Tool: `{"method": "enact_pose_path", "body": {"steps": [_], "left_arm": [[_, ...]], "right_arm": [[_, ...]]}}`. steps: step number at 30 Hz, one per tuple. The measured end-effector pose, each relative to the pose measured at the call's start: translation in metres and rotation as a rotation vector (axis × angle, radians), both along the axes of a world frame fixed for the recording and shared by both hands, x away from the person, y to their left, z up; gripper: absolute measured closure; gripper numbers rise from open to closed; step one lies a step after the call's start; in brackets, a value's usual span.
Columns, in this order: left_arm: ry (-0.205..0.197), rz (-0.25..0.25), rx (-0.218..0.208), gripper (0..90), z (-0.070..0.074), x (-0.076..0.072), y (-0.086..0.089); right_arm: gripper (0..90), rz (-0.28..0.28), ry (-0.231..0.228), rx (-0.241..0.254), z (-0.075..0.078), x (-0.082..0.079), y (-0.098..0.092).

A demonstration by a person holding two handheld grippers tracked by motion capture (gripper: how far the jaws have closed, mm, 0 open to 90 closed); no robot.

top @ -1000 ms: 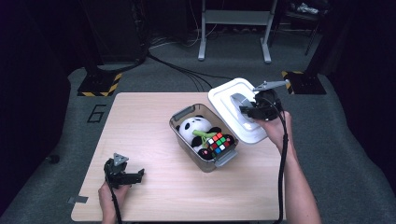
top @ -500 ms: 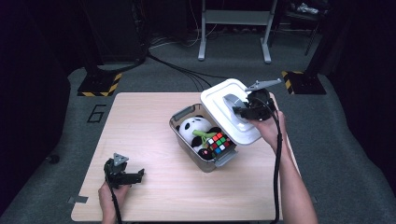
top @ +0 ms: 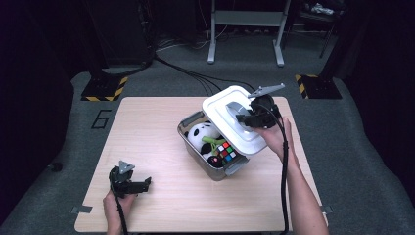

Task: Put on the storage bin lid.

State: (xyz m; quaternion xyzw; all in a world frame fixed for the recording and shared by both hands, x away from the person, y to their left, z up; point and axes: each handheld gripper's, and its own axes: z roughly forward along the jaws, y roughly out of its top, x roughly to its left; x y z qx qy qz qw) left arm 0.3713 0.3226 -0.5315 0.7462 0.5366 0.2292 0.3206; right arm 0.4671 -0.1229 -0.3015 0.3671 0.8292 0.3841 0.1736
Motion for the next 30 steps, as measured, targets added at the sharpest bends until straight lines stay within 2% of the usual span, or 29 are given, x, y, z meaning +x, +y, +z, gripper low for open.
{"method": "enact_pose_path", "body": {"steps": [14,30], "left_arm": [[0.003,-0.003,0.002,0.3,0.000,0.000,0.000],[0.003,-0.003,0.001,0.3,0.000,0.000,0.000]], "right_arm": [[66.8,0.027,0.037,-0.006,-0.009,-0.001,0.021],[66.7,0.075,0.095,-0.045,-0.024,0.002,0.055]]}}
